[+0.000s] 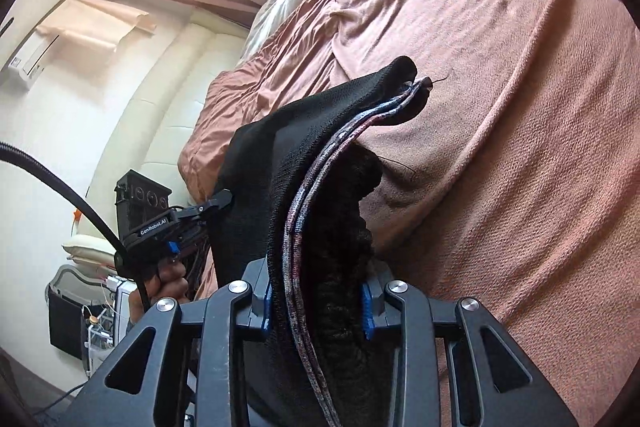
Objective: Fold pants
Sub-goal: 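Grasp the shorts end with the left tool while the right tool grips the patterned edge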
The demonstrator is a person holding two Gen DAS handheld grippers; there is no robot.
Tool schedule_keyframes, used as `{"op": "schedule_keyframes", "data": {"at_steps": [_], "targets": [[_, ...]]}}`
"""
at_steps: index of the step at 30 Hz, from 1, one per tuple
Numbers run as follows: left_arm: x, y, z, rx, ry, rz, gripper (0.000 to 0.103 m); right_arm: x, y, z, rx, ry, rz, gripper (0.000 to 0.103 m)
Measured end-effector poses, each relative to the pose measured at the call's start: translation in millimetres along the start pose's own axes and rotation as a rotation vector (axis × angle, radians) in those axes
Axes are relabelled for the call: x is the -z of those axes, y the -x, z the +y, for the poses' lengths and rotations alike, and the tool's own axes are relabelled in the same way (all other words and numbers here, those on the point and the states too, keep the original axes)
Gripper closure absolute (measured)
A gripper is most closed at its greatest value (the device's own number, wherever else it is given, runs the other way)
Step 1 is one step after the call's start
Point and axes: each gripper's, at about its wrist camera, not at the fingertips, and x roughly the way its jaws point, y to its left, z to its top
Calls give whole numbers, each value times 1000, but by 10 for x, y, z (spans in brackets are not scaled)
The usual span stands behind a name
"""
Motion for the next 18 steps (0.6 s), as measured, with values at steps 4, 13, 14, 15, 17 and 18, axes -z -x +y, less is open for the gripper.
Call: {"op": "schedule_keyframes", "data": {"at_steps": [4,13,14,15,17,18], "targets": [[44,177,-117,5,-17,-34,95,72,57,188,13,43,-16,74],[162,624,-387,37,-50,-119,95,238,354,577,18,143,-64,74],[183,674,-426,40,-55,-125,95,260,387,607,19,150,-69,74],[201,728,-461,42,-60,-132,95,284,420,644,22,159,-75,74],[234,833,-517,42,-65,-149,95,341,489,720,20,175,-84,74],[249,885,-537,41,-65,-160,95,363,514,752,18,183,-88,74]]}}
